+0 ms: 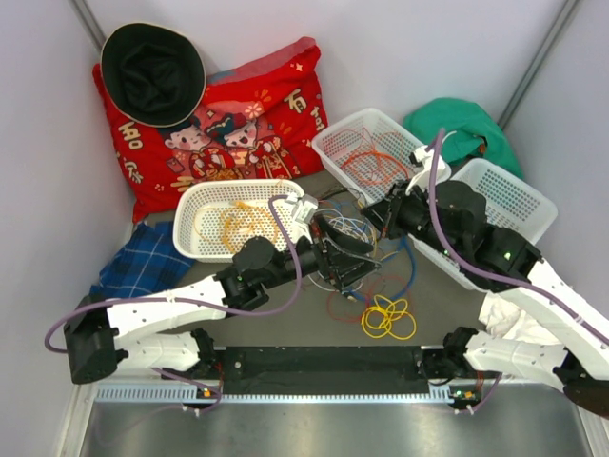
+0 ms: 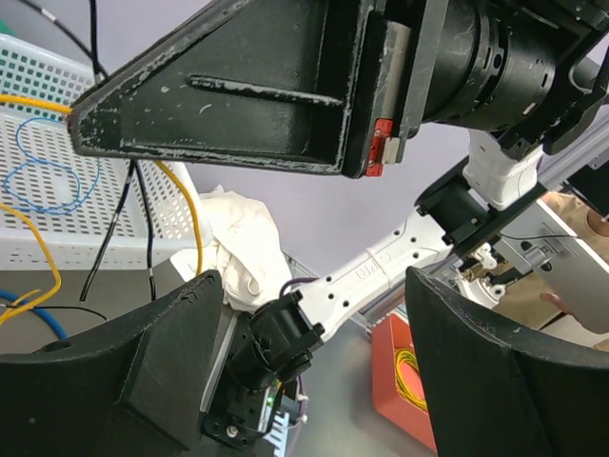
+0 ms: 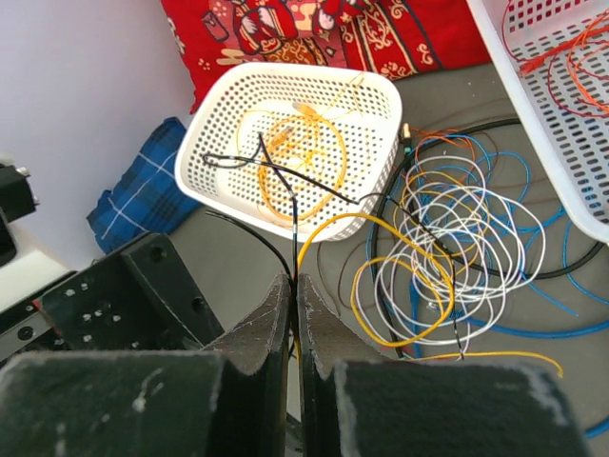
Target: Untangle the cables
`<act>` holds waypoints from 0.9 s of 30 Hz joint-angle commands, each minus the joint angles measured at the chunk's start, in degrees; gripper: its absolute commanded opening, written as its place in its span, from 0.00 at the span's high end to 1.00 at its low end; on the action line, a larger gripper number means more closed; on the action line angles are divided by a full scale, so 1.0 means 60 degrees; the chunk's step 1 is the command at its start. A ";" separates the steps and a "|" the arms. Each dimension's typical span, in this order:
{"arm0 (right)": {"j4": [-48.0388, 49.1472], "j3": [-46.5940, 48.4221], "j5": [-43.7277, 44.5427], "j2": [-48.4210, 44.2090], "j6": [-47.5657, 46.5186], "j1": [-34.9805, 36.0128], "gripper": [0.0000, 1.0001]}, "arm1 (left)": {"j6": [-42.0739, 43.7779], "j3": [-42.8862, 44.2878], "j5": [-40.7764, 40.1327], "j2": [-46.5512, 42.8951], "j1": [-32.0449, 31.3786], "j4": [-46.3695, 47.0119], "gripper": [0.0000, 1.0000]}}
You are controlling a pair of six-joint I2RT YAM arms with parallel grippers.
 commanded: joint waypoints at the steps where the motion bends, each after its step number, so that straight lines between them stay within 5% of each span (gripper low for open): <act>1: 0.0572 0.0535 -0.0259 -0.0111 0.0062 -0.0027 1.00 | 0.0131 -0.0110 -0.0349 0.0103 -0.0018 0.0592 0.19; 14: 0.0557 0.0374 -0.0670 -0.0389 0.0179 -0.0027 1.00 | 0.1010 0.0314 -0.1538 0.1141 -0.0018 0.0560 0.20; 18: 0.0616 0.0271 -0.0728 -0.0448 0.0179 -0.0027 1.00 | 0.0996 0.0782 -0.1143 0.1582 -0.0018 0.0693 0.37; 19: 0.0616 0.0242 -0.0743 -0.0462 0.0179 -0.0027 1.00 | 0.1039 0.0842 -0.1026 0.1641 -0.0018 0.0693 0.55; 21: 0.0573 0.0227 -0.0670 -0.0564 0.0194 -0.0027 1.00 | 0.1055 0.1002 -0.0879 0.1715 -0.0018 0.0548 0.73; 22: 0.0543 0.0169 -0.0626 -0.0623 0.0165 -0.0027 1.00 | 0.1083 0.1003 -0.0835 0.1700 -0.0018 0.0474 0.94; 24: 0.0485 0.0125 -0.0436 -0.0798 0.0077 -0.0042 1.00 | 0.1040 0.1003 -0.0951 0.1525 -0.0018 0.0096 1.00; 26: 0.0295 0.0066 -0.0188 -0.0916 0.0004 -0.0027 0.86 | 0.1069 0.1018 -0.0952 0.1204 -0.0018 -0.0242 1.00; 27: 0.0236 0.0051 -0.0100 -0.0974 -0.0112 -0.0027 0.65 | 0.1084 0.1061 -0.0952 0.1086 -0.0018 -0.0447 1.00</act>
